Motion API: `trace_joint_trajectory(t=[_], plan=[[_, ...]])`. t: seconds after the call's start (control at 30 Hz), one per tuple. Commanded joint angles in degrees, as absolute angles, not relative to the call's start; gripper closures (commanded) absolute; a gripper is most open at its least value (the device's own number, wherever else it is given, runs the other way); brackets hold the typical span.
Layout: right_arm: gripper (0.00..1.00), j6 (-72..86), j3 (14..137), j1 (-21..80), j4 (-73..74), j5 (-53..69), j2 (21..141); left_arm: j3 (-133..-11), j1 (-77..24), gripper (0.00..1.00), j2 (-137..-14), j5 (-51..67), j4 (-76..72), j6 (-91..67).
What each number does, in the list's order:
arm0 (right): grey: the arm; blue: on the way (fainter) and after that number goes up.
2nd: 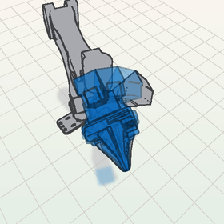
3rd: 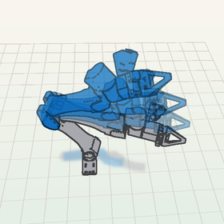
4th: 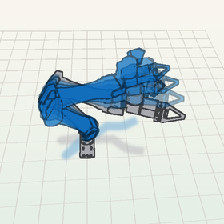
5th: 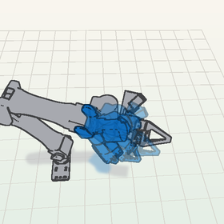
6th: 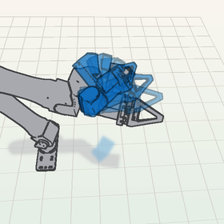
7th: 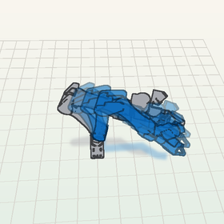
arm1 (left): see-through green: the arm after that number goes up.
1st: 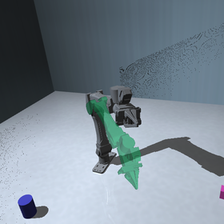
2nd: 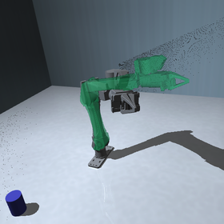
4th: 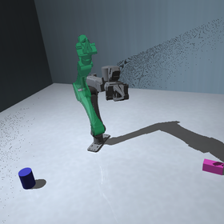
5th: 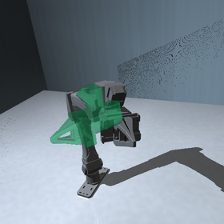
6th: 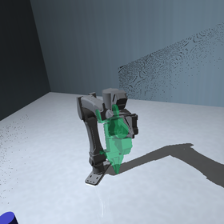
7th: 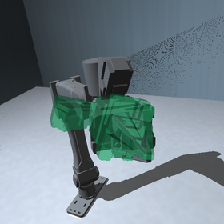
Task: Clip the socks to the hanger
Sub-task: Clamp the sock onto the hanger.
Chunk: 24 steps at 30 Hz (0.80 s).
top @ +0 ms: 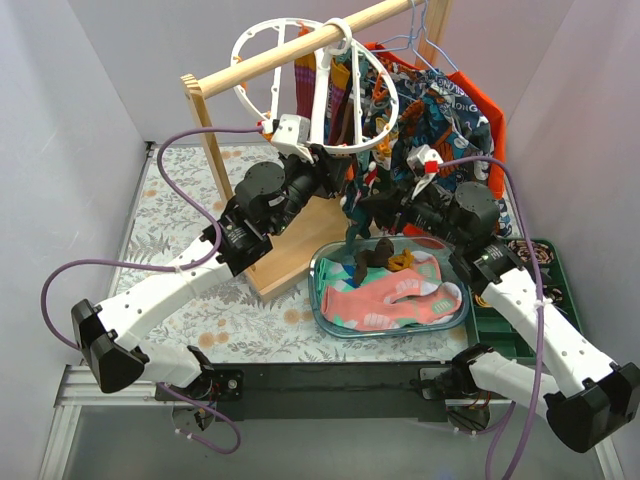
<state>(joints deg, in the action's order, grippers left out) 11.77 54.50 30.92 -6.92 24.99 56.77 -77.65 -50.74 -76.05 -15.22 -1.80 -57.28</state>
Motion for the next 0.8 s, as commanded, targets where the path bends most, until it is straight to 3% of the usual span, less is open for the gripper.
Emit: trace_joint_trajectory(t=[0.0,0.77], plan=[[0.99,15.0,54.1,28.7,-16.7,28.6,57.4,-76.1,-51.3,1.0,-73.5,-11.3,1.4,-58.4],[0.99,18.8,54.1,27.0,-22.6,32.5,61.7,-76.2,-51.3,1.0,-74.8,-10.2,0.8,-60.5]])
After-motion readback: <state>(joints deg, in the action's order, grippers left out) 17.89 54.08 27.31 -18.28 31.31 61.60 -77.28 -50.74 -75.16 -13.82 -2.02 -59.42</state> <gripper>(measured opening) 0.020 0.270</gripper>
